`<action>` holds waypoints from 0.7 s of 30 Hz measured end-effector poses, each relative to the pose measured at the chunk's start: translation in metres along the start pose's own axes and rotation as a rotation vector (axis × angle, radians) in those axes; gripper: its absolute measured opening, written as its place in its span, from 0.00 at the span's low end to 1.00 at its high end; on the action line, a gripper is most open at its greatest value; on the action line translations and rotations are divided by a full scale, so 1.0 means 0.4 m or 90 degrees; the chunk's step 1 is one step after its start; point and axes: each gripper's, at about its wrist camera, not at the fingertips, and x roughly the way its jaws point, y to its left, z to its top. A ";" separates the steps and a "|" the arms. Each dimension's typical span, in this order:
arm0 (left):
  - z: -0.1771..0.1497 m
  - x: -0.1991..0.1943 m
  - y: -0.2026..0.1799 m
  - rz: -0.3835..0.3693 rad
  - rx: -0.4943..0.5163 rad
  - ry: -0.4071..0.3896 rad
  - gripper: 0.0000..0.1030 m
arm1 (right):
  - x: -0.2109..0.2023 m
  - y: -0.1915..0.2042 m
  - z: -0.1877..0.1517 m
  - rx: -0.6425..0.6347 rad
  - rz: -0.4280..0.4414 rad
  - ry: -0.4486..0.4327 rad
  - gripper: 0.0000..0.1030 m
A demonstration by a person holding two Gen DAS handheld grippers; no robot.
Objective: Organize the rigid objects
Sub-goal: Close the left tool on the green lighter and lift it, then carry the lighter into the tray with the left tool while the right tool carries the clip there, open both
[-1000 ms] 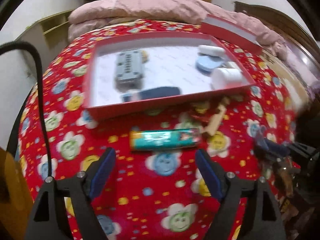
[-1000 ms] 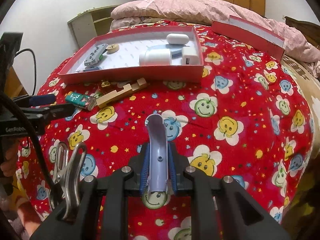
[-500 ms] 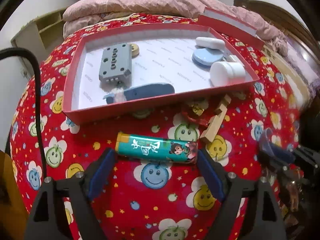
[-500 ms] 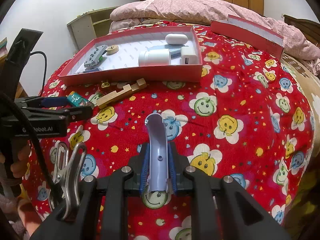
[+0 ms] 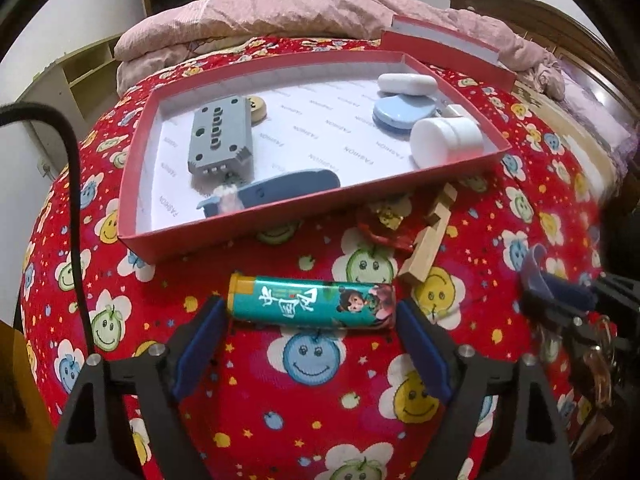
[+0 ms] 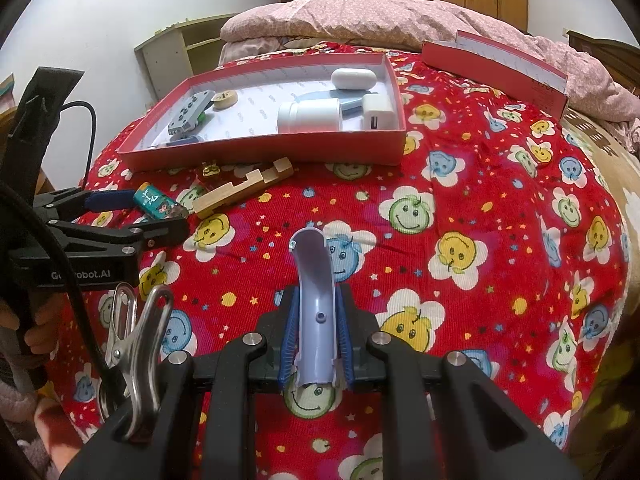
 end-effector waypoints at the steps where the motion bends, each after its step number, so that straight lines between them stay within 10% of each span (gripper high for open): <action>1: -0.001 -0.003 -0.001 -0.002 0.001 -0.002 0.81 | 0.000 0.000 0.000 0.000 -0.001 -0.001 0.18; 21: 0.000 -0.092 0.049 -0.048 -0.052 -0.032 0.81 | -0.006 0.019 0.010 -0.007 -0.001 -0.013 0.18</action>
